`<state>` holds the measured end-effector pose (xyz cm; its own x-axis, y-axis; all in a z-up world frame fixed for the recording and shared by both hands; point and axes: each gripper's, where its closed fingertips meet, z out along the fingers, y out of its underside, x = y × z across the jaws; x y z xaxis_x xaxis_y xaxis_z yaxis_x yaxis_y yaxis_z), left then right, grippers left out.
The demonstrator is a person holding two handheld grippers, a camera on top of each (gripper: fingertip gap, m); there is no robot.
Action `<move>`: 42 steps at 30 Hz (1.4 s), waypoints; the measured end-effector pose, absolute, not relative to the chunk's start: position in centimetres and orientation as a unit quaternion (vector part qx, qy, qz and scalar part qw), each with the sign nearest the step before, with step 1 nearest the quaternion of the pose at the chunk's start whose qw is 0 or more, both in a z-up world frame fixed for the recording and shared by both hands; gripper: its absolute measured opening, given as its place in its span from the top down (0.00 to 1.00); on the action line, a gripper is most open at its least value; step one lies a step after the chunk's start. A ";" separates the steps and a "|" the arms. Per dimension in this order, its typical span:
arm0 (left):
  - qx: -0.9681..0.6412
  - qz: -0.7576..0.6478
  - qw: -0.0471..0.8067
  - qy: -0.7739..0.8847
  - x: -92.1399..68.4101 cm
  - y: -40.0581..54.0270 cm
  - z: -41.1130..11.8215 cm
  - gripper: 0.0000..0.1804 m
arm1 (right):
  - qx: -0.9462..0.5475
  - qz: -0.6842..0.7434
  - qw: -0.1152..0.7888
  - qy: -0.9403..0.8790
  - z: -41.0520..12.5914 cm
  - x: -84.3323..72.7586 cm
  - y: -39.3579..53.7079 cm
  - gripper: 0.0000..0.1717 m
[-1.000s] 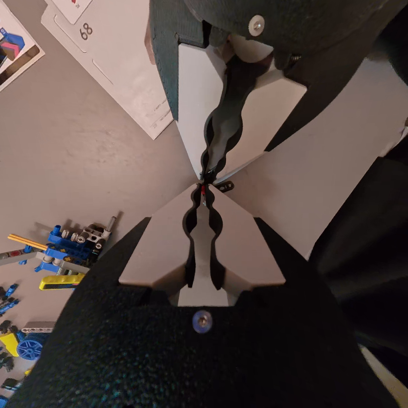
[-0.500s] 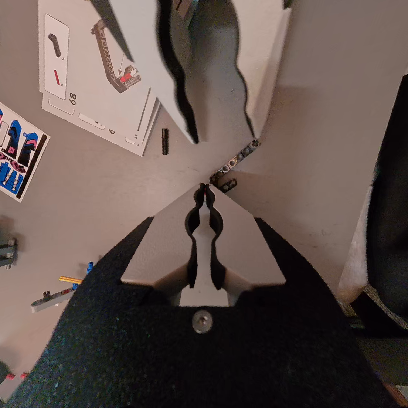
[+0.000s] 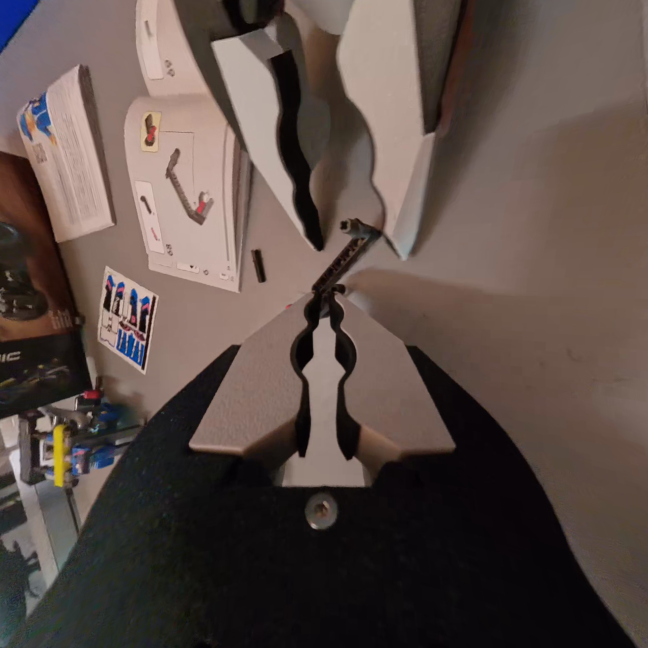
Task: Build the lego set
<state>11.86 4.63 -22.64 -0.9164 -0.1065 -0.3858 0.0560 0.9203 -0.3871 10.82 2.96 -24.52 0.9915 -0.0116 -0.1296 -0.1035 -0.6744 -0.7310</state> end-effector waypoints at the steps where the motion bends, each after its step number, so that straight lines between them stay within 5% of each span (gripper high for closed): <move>1: -0.006 -0.207 0.202 0.957 11.6 4.4 -22.9 0.99 | -0.914 0.055 0.401 0.025 -24.6 10.7 3.1 0.80; 8: 0.012 -0.251 0.208 0.945 10.9 4.5 -23.4 1.00 | -0.910 0.015 0.414 0.014 -24.8 11.5 3.5 0.95; 19: 0.016 -0.266 0.206 0.941 9.8 5.6 -23.4 0.97 | -0.910 0.000 0.414 -0.027 -24.9 11.7 3.7 0.97; 24: -0.093 -0.342 0.175 0.918 10.9 5.2 -19.3 1.00 | -0.909 -0.018 0.415 -0.036 -24.8 11.7 3.8 0.97; 30: -0.178 -0.284 0.014 0.942 11.3 5.8 -19.4 0.98 | -0.908 -0.031 0.416 -0.045 -24.8 11.9 3.9 0.97; 42: -0.215 -0.129 -0.003 0.968 11.3 6.8 -22.0 0.95 | -0.908 -0.033 0.416 -0.047 -24.9 12.0 4.0 0.97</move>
<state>11.33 6.79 -22.01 -0.9078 -0.4148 0.0618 -0.4165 0.8746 -0.2483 11.96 3.96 -24.85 0.9934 0.0579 0.0989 0.1127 -0.6496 -0.7519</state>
